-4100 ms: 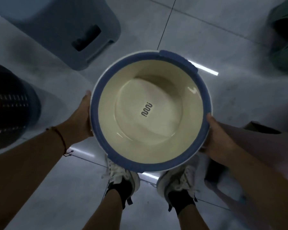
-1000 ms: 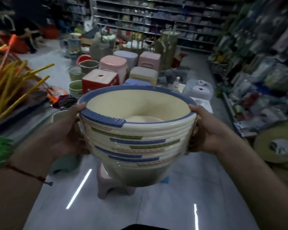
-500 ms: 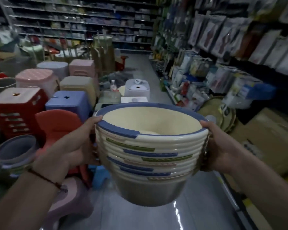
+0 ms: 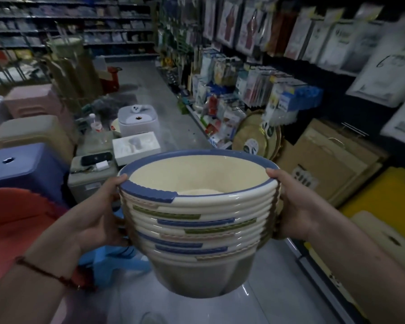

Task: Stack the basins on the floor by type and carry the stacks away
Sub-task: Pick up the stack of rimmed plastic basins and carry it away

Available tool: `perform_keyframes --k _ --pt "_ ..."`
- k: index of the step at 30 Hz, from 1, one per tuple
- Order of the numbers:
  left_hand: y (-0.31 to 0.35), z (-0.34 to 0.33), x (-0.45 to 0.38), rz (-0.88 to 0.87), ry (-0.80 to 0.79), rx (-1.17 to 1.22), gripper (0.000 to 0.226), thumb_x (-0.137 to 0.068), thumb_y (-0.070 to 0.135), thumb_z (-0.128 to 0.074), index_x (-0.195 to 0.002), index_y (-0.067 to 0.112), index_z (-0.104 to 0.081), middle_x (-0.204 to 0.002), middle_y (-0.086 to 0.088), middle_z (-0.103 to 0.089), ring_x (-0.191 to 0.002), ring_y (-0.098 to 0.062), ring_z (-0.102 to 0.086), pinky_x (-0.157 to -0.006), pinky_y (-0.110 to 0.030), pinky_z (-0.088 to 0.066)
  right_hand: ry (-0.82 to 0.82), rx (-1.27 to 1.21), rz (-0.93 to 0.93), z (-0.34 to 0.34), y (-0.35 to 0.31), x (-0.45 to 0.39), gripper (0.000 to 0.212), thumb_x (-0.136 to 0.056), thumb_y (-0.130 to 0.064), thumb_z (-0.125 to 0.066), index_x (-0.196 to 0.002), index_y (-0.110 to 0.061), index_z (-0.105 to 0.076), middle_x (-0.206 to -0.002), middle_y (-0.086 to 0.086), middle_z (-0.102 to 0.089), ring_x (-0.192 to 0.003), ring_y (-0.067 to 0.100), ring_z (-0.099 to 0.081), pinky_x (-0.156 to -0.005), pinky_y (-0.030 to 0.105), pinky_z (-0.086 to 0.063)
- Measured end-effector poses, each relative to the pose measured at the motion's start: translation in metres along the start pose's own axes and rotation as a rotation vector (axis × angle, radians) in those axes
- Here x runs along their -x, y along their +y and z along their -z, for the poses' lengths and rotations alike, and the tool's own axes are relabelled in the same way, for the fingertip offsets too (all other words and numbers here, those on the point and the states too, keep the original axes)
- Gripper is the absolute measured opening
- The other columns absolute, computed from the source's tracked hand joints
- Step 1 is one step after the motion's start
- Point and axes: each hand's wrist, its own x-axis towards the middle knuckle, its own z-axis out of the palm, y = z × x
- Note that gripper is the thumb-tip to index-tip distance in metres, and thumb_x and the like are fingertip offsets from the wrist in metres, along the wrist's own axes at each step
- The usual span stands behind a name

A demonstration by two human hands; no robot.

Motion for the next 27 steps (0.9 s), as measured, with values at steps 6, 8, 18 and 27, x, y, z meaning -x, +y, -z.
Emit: perform_keyframes --k 6,8,18,27 --pt "0.033 0.011 -0.055 0.029 -0.041 0.014 0.078 -0.060 0.069 -0.071 -0.125 0.027 -0.063 -0.118 -0.023 -0.066 -0.107 -0.043 -0.061 -0.080 -0.057 -0.052 0.009 -0.058 0.011 -0.031 -0.027 -0.027 0.054 -0.088 -0.057 -0.058 -0.074 -0.006 -0.065 -0.066 0.020 -0.070 -0.086 0.035 -0.058 -0.080 0.043 -0.044" --pt "0.050 0.018 -0.074 0.034 -0.037 0.011 0.072 -0.062 0.068 -0.070 -0.118 0.024 -0.065 -0.099 -0.020 -0.072 -0.102 -0.041 -0.062 -0.082 -0.056 -0.051 0.007 -0.082 0.005 -0.047 -0.038 -0.039 0.060 -0.090 -0.053 -0.057 -0.059 -0.002 -0.065 -0.054 0.022 -0.066 -0.082 0.035 -0.057 -0.075 0.044 -0.042" --pt "0.134 0.034 -0.146 0.072 -0.054 -0.071 0.050 -0.082 0.064 -0.055 -0.100 0.019 -0.070 -0.078 -0.018 -0.075 -0.097 -0.039 -0.059 -0.095 -0.054 -0.042 0.112 -0.117 -0.099 -0.105 -0.078 -0.108 0.048 -0.087 -0.053 -0.061 -0.088 -0.005 -0.061 -0.088 0.026 -0.065 -0.095 0.041 -0.057 -0.097 0.053 -0.043" --pt "0.173 -0.002 -0.232 0.126 -0.090 -0.122 0.065 -0.068 0.065 -0.069 -0.120 0.027 -0.068 -0.121 -0.015 -0.069 -0.116 -0.043 -0.058 -0.095 -0.065 -0.042 0.108 -0.195 -0.160 -0.074 -0.119 -0.195 0.062 -0.081 -0.059 -0.064 -0.127 -0.018 -0.054 -0.120 0.019 -0.056 -0.110 0.040 -0.054 -0.098 0.054 -0.042"
